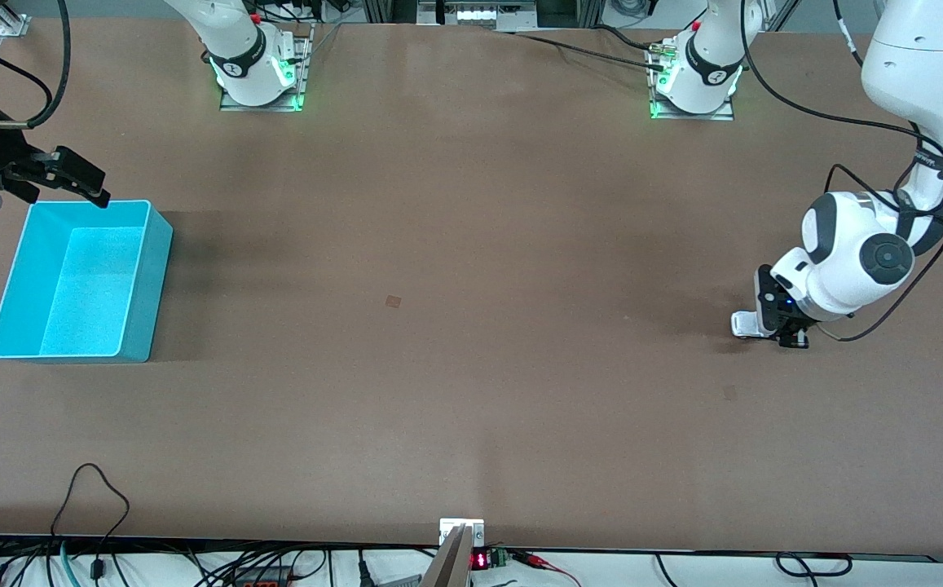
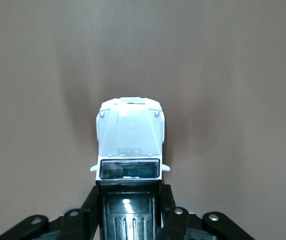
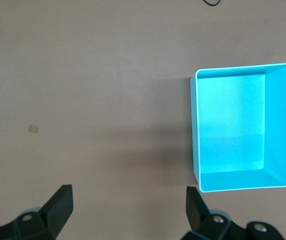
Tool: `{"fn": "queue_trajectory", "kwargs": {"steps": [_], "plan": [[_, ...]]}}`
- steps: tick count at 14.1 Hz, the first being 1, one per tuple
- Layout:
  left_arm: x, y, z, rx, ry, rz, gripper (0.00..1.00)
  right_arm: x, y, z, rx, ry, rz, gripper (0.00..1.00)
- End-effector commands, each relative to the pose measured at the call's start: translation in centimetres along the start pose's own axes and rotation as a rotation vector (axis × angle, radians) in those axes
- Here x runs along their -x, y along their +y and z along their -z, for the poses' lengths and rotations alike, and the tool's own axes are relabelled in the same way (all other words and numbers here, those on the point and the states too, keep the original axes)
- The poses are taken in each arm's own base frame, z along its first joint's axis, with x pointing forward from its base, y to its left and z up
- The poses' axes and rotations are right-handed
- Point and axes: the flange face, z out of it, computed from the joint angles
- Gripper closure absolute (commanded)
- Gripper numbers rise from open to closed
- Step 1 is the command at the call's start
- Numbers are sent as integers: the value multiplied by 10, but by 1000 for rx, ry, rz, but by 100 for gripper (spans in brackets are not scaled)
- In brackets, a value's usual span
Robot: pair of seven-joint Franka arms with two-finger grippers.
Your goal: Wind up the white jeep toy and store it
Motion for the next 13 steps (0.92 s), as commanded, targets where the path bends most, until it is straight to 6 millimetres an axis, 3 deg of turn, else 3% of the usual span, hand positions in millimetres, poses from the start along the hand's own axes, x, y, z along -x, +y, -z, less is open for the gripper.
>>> {"fn": "queue_trajectory", "kwargs": {"steps": [1, 4, 13], "plan": [[32, 3, -26, 30, 2, -15, 86, 4, 0, 4, 6, 3, 13, 0], [59, 6, -32, 32, 3, -20, 86, 4, 0, 3, 6, 3, 13, 0], [92, 8, -39, 30, 4, -40, 86, 4, 1, 3, 5, 3, 12, 0]]}}
